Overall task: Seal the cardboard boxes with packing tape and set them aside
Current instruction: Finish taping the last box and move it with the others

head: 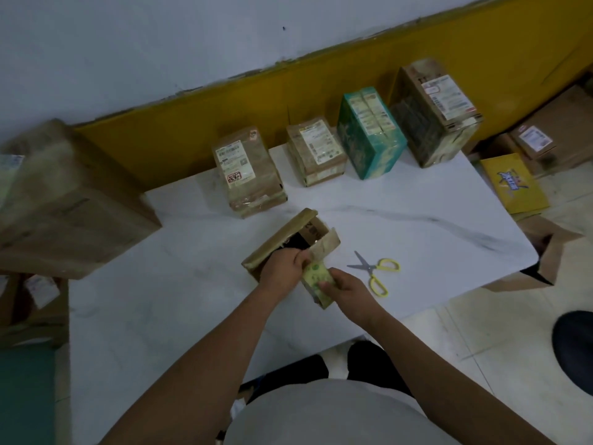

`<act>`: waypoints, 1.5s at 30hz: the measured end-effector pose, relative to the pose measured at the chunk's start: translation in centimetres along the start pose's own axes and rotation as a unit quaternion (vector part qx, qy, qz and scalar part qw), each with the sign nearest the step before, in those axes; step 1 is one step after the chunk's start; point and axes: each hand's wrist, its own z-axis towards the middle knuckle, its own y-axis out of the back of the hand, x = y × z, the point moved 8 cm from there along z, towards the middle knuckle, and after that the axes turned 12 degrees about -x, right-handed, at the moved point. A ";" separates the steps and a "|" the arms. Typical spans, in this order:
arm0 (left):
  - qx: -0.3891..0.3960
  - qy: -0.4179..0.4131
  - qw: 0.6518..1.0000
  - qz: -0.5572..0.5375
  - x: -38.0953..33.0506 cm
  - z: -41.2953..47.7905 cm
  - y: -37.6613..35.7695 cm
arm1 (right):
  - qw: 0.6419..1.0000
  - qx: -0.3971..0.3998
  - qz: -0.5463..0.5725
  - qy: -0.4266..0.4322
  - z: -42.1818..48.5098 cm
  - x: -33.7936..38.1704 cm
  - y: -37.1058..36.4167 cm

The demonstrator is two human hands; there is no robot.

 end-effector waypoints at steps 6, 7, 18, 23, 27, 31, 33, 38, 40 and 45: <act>0.012 0.047 0.999 0.002 1.7 0.7 -0.8 | 0.989 -0.048 -0.140 -0.020 0.5 -1.9 0.1; 0.015 0.051 0.999 -0.008 1.9 0.8 -0.8 | 0.989 -0.045 -0.140 -0.029 0.6 -2.0 0.0; 0.146 -0.001 0.984 0.099 1.3 -0.3 -2.0 | 0.990 0.045 -0.128 -0.036 2.7 -3.2 -2.2; 0.086 -0.106 0.959 0.249 0.8 0.4 -1.5 | 0.921 -0.195 -0.335 0.042 5.0 -5.9 6.8; -0.022 -0.080 0.940 0.331 0.9 -0.1 -0.7 | 0.865 -0.143 -0.481 0.006 6.5 -9.2 11.1; -0.214 -0.067 0.922 0.316 -0.8 -2.9 0.8 | 0.851 -0.120 -0.510 0.035 7.6 -9.0 11.4; -0.287 -0.059 0.904 0.312 -1.3 -4.3 1.2 | 0.837 -0.115 -0.533 0.028 7.6 -8.6 11.2; -0.439 0.109 0.878 0.156 0.1 -9.2 4.7 | 0.915 -0.227 -0.334 0.008 5.6 -3.5 12.5; -0.436 0.276 0.856 -0.037 2.5 -11.9 4.2 | 0.941 -0.240 -0.215 0.103 4.0 1.3 11.2; -0.157 0.514 0.759 -0.368 5.2 -12.3 -6.7 | 0.914 0.041 -0.247 0.319 1.8 7.3 -0.3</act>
